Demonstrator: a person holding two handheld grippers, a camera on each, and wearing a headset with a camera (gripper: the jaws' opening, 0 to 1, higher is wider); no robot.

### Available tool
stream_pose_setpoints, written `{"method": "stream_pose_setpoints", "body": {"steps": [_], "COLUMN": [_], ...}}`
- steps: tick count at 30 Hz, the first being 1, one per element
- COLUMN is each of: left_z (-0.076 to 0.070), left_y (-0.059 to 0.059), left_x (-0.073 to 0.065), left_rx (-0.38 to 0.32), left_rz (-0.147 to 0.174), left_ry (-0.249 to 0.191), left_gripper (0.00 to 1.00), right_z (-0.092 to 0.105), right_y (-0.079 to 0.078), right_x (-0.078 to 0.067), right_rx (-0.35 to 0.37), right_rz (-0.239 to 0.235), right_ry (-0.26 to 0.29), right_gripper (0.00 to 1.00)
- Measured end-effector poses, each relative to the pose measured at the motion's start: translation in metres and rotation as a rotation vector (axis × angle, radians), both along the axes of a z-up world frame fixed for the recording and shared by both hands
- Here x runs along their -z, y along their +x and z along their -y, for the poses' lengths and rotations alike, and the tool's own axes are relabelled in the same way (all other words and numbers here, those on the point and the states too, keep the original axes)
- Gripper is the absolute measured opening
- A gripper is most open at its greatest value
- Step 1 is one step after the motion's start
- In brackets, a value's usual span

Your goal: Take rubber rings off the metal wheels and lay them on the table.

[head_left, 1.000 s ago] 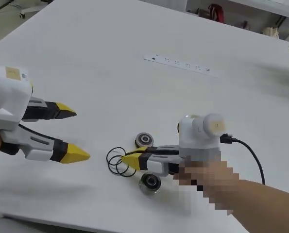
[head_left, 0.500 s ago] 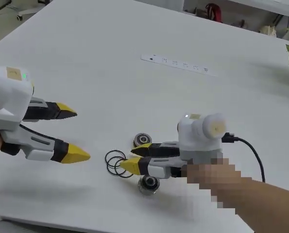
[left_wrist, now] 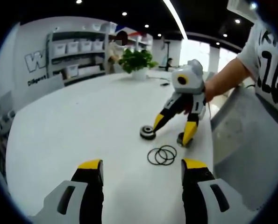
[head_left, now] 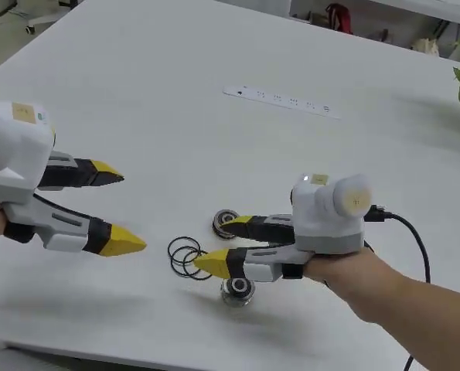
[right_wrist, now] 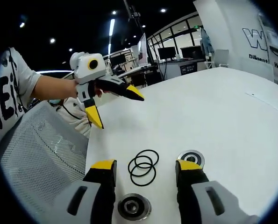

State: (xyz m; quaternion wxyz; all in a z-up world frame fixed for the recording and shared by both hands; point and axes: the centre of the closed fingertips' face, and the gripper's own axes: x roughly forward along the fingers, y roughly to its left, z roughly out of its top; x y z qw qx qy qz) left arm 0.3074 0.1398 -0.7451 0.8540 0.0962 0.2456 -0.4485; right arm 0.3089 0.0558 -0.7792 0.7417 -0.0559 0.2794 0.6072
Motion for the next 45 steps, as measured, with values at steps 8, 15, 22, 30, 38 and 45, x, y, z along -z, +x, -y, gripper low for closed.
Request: {"method": "stream_pose_setpoints", "body": {"steps": [8,15,22,30,38,45], "left_z": [0.003,0.007,0.012,0.023,0.033,0.042], "left_y": [0.004,0.009,0.012,0.014,0.019,0.026], "left_x": [-0.002,-0.005,-0.007,-0.006,-0.007,-0.006], "left_rx": [0.005,0.012,0.019,0.036,0.055,0.064], "left_rz": [0.003,0.007,0.008,0.007,0.006,-0.002], "left_ry": [-0.001,-0.003,-0.004,-0.011,-0.01,-0.019], "left_gripper": [0.69,0.69,0.69,0.69,0.68,0.67], "right_z": [0.005,0.008,0.012,0.023,0.034,0.041], "right_y": [0.001,0.004,0.005,0.014,0.023,0.032], "right_x": [-0.003,-0.007,-0.009,-0.012,-0.009,-0.006], "right_rx": [-0.01,-0.015,-0.018,0.015,0.049,0.078], "right_rz": [0.029,0.056,0.075,0.087,0.09,0.093], "right_ry": [-0.009,-0.009,-0.015,-0.011,-0.019,-0.023], "right_gripper": [0.55,0.6,0.61,0.61,0.6,0.59]}}
